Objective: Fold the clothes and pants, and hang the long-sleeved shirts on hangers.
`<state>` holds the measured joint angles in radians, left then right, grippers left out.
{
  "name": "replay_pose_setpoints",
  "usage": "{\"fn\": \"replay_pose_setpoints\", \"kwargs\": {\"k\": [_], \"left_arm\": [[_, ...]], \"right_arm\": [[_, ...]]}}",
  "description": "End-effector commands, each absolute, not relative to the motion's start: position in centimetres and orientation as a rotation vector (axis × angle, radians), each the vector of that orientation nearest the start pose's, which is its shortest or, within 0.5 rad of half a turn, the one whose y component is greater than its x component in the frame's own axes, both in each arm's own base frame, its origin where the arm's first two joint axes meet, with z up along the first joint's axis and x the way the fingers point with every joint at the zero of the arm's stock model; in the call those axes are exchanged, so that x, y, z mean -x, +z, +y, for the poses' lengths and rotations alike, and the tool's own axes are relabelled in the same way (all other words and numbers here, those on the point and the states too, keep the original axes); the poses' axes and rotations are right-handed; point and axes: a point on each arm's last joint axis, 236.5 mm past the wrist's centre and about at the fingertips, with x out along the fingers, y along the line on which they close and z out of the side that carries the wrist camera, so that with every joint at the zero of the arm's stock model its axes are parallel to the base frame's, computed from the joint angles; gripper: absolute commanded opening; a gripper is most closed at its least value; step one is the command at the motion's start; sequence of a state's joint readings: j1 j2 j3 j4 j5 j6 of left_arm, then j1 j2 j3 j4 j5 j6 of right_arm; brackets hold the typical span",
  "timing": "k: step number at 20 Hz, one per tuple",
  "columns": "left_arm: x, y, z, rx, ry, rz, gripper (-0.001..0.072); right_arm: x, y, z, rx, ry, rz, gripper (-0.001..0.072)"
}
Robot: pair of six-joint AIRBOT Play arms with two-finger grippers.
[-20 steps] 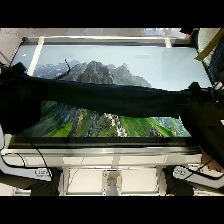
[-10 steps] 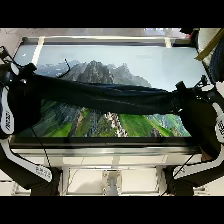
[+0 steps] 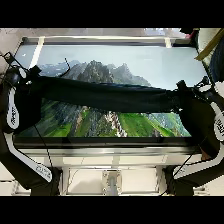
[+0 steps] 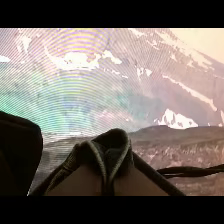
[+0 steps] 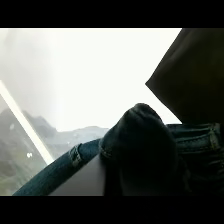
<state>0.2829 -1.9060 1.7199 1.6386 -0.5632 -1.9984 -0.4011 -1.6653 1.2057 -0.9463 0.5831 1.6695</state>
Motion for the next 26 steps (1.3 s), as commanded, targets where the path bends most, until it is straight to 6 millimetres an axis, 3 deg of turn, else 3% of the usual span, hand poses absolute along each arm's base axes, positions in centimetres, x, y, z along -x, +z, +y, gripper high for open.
{"fn": "replay_pose_setpoints", "kwargs": {"k": [1,2,5,8,10,13,15,17,19,21,24,26], "left_arm": [[-62.1,0.0,17.6,0.391,0.400,0.655,0.0451],[-62.5,1.1,17.0,0.359,0.378,0.643,0.0710],[-62.8,6.3,16.6,0.346,0.359,0.558,0.0702],[-61.4,14.7,16.3,0.335,0.345,0.431,0.0701],[-59.7,20.8,15.0,0.285,0.313,0.352,0.0701],[-56.8,28.6,11.3,0.128,0.233,0.260,0.0701],[-55.4,31.4,8.5,0.068,0.181,0.233,0.0701],[-54.5,32.2,6.1,0.048,0.140,0.240,0.0701],[-54.2,31.5,4.0,0.045,0.104,0.284,0.0701],[-54.0,30.2,2.6,0.042,0.080,0.338,0.0701],[-53.8,29.5,1.2,0.039,0.058,0.370,0.0701],[-53.8,29.4,0.4,0.036,0.043,0.372,0.0701]], "right_arm": [[-50.7,-7.0,-12.5,-0.907,-0.333,0.854,0.0369],[-50.7,-6.8,-12.2,-0.907,-0.322,0.860,0.0455],[-50.9,-3.8,-11.6,-0.859,-0.252,0.879,0.0456],[-49.5,2.1,-12.8,-0.698,-0.189,0.890,0.0455],[-45.8,4.9,-15.0,-0.526,-0.230,0.977,0.0454],[-38.5,6.1,-18.9,-0.268,-0.386,1.173,0.0454],[-37.0,6.9,-19.5,-0.240,-0.418,1.195,0.0454],[-38.1,8.0,-19.3,-0.253,-0.404,1.138,0.0452],[-40.2,8.1,-18.6,-0.292,-0.361,1.075,0.0459],[-41.0,5.8,-16.7,-0.388,-0.255,1.118,0.0502],[-41.7,1.9,-12.8,-0.719,0.014,1.195,0.0590],[-41.5,-0.4,-12.9,-0.841,0.088,1.223,0.0702]]}}
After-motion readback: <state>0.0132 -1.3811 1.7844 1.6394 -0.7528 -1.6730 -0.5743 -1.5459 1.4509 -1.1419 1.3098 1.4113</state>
